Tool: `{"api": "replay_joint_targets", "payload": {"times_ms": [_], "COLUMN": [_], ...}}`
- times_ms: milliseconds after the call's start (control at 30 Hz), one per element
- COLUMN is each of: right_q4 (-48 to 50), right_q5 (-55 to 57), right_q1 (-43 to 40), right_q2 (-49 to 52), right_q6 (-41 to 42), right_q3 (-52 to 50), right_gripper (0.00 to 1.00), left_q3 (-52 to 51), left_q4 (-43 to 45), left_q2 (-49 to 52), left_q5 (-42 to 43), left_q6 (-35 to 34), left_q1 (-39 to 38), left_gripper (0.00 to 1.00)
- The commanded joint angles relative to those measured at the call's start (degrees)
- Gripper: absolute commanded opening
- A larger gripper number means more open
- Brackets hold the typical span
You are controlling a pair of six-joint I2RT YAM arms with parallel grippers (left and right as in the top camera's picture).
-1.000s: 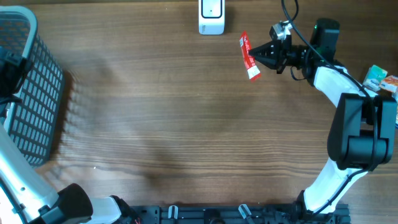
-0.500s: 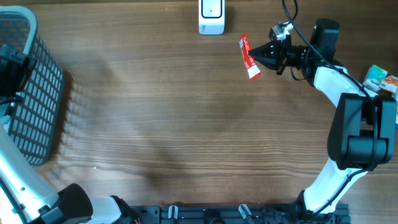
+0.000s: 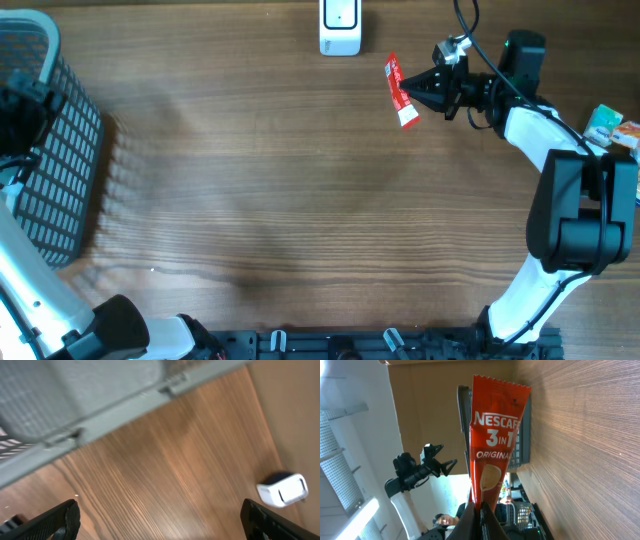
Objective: Scan the item barcode
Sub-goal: 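Hold the stick against the white scanner with the right gripper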
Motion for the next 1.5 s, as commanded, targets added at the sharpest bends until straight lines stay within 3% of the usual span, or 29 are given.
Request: {"api": "replay_joint_targets", "payload": {"times_ms": [0,267,567,767,900,1067,1200,1367,1467], "right_q4": [0.87,8.04,38.53,40.85,31.23,-0.11,-16.65,-30.71,-33.35], "right_q5": [-3.58,-3.52,5.84,16.24,21.68,33.22,43.12,60.28,67.89], "right_q1": [0.2,2.16,3.74,6.1,9.29,11.63,12.87,15.08,17.4], "right_q2": [0.48,0.48,0.48,0.48,0.48,0.48,0.48,0.5,0.5], "right_q6": [0.22,5.11,27.39,23.52,13.57,-7.48,-19.47,-27.28,-31.12], "right_q3": [0.15,0.17,0.17,0.57,4.24,14.27,23.3,31.28,32.94], "right_gripper": [0.04,0.04,0.04,0.04,0.05,0.05,0.05,0.05,0.05], "left_q3": [-0.33,-0.33,-0.33,-0.33,-0.33,-0.33,-0.33,-0.33,-0.35], "left_q4": [-0.31,-0.17,1.33,1.07,1.09,0.98,0.37,0.13,0.0], "left_q2": [0.68,0.72,0.72,0.98,1.22,1.42,1.64,2.4,3.02], "left_q5": [7.21,7.39,6.73,6.73,6.19,5.2,5.2,5.22,5.22], "left_q6": [3.93,3.96,3.91,3.98,5.44,5.44,5.44,5.44,5.44], "left_q1": [0.2,-3.85,-6.64,-7.76,-9.81,-11.19,-11.3,-12.09,-13.07], "left_gripper": [1.0,1.0,1.0,1.0,1.0,1.0,1.0,1.0,1.0]}}
